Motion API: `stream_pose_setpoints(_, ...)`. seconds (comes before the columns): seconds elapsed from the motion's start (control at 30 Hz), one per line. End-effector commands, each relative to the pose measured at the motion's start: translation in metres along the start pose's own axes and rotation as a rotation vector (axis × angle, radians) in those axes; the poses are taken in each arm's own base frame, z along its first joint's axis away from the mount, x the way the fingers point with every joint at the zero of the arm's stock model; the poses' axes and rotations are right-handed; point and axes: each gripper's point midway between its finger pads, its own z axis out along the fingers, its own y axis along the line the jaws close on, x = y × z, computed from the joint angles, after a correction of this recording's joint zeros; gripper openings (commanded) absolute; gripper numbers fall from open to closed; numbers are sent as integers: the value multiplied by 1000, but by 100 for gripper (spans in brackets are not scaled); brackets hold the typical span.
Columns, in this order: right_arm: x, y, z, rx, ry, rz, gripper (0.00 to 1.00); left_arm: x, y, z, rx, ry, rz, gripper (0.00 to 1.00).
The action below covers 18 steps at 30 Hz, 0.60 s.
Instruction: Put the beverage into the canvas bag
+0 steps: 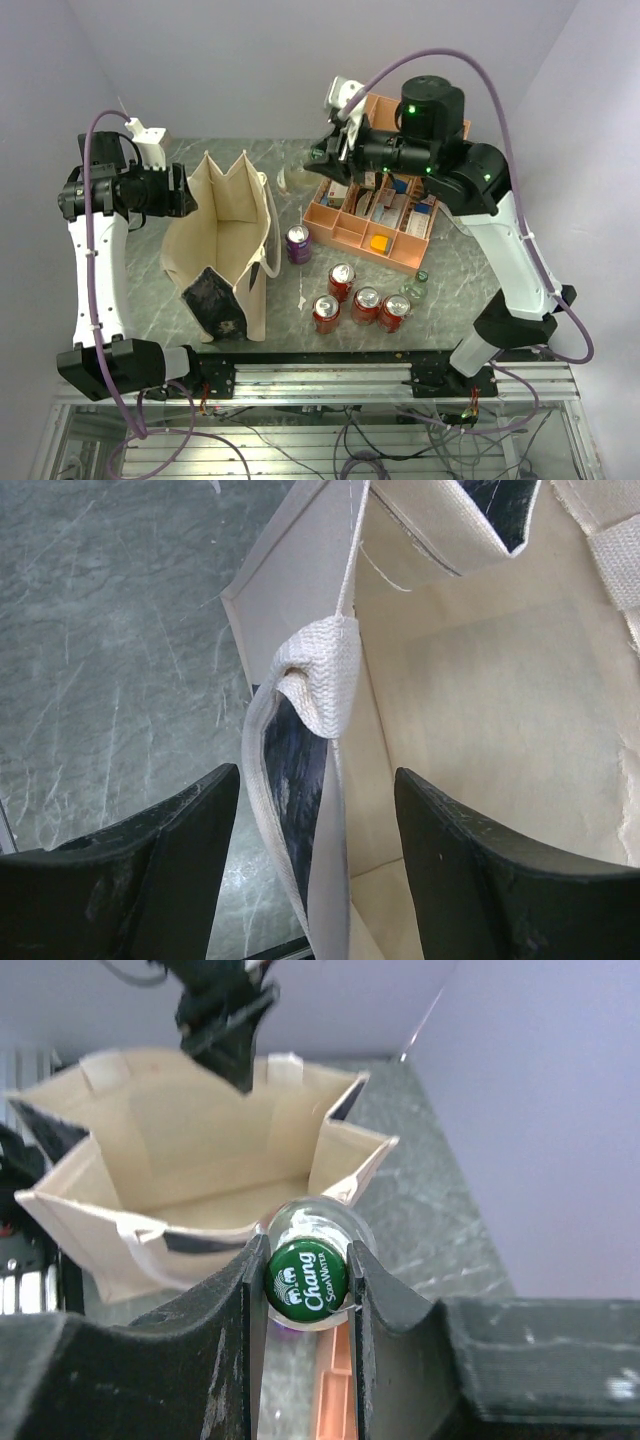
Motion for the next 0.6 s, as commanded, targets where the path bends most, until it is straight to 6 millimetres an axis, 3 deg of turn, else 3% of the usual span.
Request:
stream_pose_setpoints(0.0, -59, -10, -3, 22, -201, -44, 0, 2, -3, -8, 1, -12, -7, 72)
stream_pose_setpoints(0.2, -84, -8, 19, -26, -316, -32, 0, 8, -6, -14, 1, -6, 5, 60)
stream_pose_setpoints(0.4, -82, 4, 56, -99, -343, 14, 0, 17, -16, -16, 38, -3, -7, 45)
stream_pose_setpoints(0.57, -77, 16, 80, -146, -340, 45, 0, 28, -28, -17, 88, 5, -24, 22)
